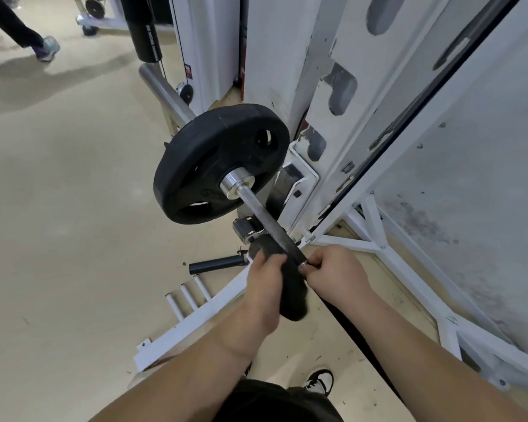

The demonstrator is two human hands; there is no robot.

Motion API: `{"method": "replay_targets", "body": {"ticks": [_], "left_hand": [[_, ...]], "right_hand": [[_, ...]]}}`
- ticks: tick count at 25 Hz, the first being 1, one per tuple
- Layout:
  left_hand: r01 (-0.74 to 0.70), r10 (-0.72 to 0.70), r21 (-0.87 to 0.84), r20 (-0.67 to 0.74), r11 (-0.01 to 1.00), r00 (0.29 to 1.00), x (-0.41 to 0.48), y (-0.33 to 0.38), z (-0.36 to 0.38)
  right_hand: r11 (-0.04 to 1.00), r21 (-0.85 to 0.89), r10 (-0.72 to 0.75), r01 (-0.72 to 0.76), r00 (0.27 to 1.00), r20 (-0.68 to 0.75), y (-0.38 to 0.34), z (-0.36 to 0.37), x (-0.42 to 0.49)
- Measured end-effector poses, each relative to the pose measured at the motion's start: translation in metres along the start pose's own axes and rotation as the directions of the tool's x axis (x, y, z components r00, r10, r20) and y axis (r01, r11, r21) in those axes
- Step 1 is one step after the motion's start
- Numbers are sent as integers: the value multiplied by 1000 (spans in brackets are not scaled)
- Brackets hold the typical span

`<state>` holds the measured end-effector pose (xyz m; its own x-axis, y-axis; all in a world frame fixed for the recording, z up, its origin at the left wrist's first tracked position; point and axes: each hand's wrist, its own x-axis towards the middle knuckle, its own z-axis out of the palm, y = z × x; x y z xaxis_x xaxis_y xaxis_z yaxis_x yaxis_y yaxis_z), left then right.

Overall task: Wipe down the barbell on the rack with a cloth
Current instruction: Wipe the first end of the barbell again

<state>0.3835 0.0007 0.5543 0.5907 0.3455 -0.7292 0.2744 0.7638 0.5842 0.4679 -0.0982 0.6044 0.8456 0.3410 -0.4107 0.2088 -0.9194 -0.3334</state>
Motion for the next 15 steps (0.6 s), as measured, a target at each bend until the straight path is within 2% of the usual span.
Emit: {"method": "replay_targets", "body": {"ticks": [2, 4, 6, 8, 9, 12, 13, 15], "left_hand": [[-53, 30, 218, 106, 974, 994, -11, -14, 2], [-69, 33, 299, 124, 952, 992, -8, -12, -7], [-64, 70, 166, -32, 984, 997, 11, 5, -9], [-79, 80, 12, -110, 997, 991, 17, 9, -3], [-79, 81, 23, -108, 997, 991, 13, 3, 0], [-51, 35, 178, 92, 983, 995, -2, -12, -4], [-33, 7, 217, 118, 976, 993, 3, -8, -9], [17, -22, 118, 38, 993, 999, 20, 11, -13]], "right_hand": [[999, -35, 16, -15, 1000, 19, -2, -2, 4], [999, -12, 34, -33, 999, 41, -2, -4, 6], [999, -6, 46, -46, 998, 39, -1, -3, 6], [999, -5, 54, -54, 998, 16, -1, -2, 2], [999, -2, 49, -49, 999, 3, -1, -1, 0], [999, 32, 43, -43, 999, -20, 1, 1, -1], [998, 48, 45, -44, 999, -14, 1, 0, -2], [996, 73, 54, -54, 999, -4, 2, 0, -2]]}}
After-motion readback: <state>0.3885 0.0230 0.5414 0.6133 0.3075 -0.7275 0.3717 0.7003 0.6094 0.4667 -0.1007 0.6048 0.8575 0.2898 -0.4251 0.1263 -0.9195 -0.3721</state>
